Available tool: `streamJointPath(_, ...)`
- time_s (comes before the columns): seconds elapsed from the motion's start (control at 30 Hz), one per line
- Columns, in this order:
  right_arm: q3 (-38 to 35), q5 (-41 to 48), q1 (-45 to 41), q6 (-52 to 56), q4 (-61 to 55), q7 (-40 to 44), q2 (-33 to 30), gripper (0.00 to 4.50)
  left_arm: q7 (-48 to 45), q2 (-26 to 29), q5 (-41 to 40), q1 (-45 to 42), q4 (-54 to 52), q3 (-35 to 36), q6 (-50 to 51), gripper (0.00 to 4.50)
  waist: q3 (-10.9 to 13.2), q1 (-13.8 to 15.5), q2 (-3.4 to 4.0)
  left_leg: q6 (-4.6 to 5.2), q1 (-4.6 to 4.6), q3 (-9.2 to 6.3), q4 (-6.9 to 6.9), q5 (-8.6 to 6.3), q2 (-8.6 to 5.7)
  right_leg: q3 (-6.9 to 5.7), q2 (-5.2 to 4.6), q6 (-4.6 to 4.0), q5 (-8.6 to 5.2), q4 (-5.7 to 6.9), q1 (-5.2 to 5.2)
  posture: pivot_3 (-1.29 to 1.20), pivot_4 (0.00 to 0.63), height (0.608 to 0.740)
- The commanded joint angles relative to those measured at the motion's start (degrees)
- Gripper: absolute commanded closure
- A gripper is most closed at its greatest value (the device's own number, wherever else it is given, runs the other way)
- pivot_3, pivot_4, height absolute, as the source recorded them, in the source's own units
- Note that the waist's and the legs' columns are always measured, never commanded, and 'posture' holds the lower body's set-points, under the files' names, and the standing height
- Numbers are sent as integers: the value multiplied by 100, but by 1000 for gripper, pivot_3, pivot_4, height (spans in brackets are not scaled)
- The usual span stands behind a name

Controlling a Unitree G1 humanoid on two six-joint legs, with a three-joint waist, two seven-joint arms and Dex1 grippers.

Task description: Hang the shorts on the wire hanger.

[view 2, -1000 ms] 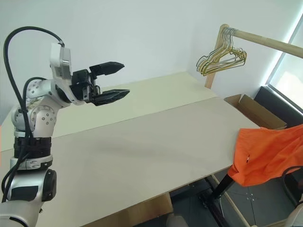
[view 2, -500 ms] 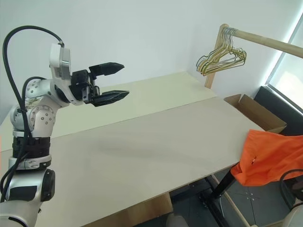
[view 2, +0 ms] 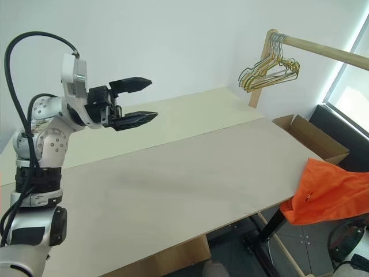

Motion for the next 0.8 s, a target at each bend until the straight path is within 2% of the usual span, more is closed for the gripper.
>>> streamJointPath(0.03,394,-378,123,-1160,-1240,134,63,34,81,103,-20,-109,-83,60,25,0,0,0,1,0,11,-1,0,0,0,0,0,0,0,2,-3,-177,0,740)
streamJointPath(0.13,923,-190,19,-1638,-2151,792,156,34,298,143,-64,27,-197,145,195,0,0,-4,2,0,17,-1,0,0,0,4,0,0,0,4,-5,-152,0,740)
streamJointPath(0.23,1496,778,-232,-1587,-2801,2090,287,34,516,264,-245,364,-511,330,508,0,5,-1,-5,0,42,-4,-3,0,2,6,4,0,0,4,7,-96,0,740)
streamJointPath(0.33,1823,1823,-418,-1232,-3015,3073,559,34,834,368,-265,752,-905,475,670,0,24,66,-46,1,68,-19,-10,-1,8,-6,8,-1,0,-1,33,-35,0,740)
streamJointPath(0.43,2360,2253,-386,-980,-2875,3896,732,34,1249,408,-135,1409,-1454,687,520,0,32,206,-65,0,69,-36,-8,-2,6,-17,1,-4,2,-3,38,8,0,740)
streamJointPath(0.57,3071,2148,-90,-1166,-2648,5021,624,34,1556,428,28,2218,-1946,924,219,0,39,644,-75,-9,30,-39,-9,-2,-1,-22,-7,-9,2,0,-14,75,0,740)
streamJointPath(0.7,3735,2215,225,-926,-2465,6178,379,34,1595,670,86,2988,-2360,1070,214,0,42,1041,-83,-55,-51,-43,-5,23,-8,-32,-9,-27,9,11,-112,119,0,740)
streamJointPath(0.8,3981,2182,418,-1025,-2197,6836,304,34,1445,978,-40,3392,-2599,1055,427,0,46,1252,-89,-72,-74,-56,-3,34,-8,-51,-7,-35,14,8,-123,139,0,740)
